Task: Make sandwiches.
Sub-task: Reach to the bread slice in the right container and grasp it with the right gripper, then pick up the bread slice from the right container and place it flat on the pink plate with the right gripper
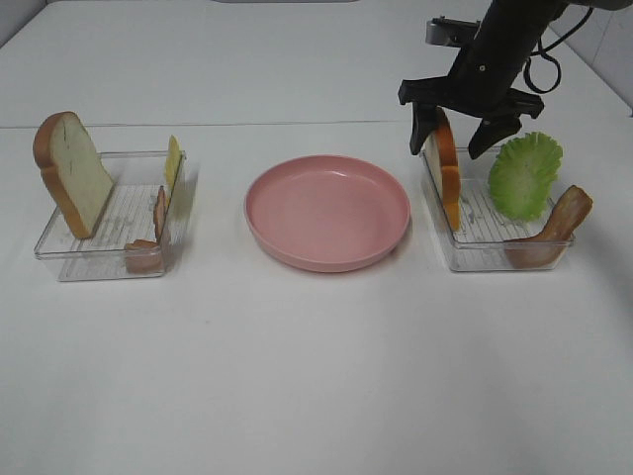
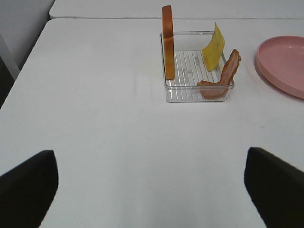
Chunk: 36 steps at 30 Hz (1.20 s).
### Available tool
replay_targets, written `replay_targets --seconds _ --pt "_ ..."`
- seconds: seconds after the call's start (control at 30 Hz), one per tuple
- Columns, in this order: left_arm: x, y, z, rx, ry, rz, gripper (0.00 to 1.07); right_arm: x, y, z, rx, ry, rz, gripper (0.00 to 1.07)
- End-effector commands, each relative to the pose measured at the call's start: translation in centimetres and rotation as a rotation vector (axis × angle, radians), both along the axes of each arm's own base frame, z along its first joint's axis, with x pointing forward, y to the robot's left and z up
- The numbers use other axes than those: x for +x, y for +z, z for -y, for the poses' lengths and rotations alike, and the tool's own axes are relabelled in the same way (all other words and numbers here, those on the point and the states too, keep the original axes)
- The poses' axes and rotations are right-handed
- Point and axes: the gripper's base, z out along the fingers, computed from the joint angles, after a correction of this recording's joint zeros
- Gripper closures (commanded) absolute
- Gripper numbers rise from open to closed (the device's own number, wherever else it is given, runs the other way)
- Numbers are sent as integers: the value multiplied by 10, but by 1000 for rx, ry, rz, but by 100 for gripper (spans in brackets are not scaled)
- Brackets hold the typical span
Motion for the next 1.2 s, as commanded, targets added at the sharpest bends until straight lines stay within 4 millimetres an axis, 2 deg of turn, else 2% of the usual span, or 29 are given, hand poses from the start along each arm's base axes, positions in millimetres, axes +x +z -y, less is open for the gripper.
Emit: replay_targets --seconds 0.03,0.07,0.1,0.13,0.5,0.63,0.67,0.83,0.9,0.97,1.0,1.03,1.07,1.1,1.13,1.17,1.2 --pt "-2 0 0 3 7 19 7 0 0 5 -40 -30 -13 82" --pt "-2 0 0 3 7 19 7 0 0 5 -40 -30 -13 82" --pt "-2 0 0 3 7 19 7 -1 -1 7 -61 -47 -24 94" --pt "-2 0 0 3 7 19 7 -2 -1 8 -71 -51 -32 95" --pt "-2 0 0 1 7 19 7 -2 -1 9 -83 -58 -31 95" --pt "-2 0 0 1 7 19 7 -3 0 9 -84 -66 -39 102" --pt "-2 0 0 1 7 19 7 -5 1 10 -86 -79 -61 107" --pt "-2 0 0 1 7 19 7 -9 8 10 -88 -81 -88 107" --pt "-2 0 0 1 7 19 7 -18 22 10 -78 -86 -137 107" --pt "-2 0 0 1 7 19 7 -21 28 10 -70 -88 -145 107" --pt "-2 0 0 1 7 19 7 -26 43 9 -53 -95 -132 107" --pt "-2 0 0 1 7 19 7 -26 43 9 -53 -95 -132 107" --pt "-2 0 0 1 7 19 7 -28 54 8 -34 -101 -114 107" --pt "-2 0 0 1 7 19 7 -34 75 7 1 -114 -74 107" --pt "-2 0 0 1 7 19 7 -34 75 7 1 -114 -74 107" --pt "-2 0 0 1 7 19 7 -37 87 8 12 -122 -52 107" --pt "-2 0 0 1 7 19 7 -44 109 9 26 -131 -5 107"
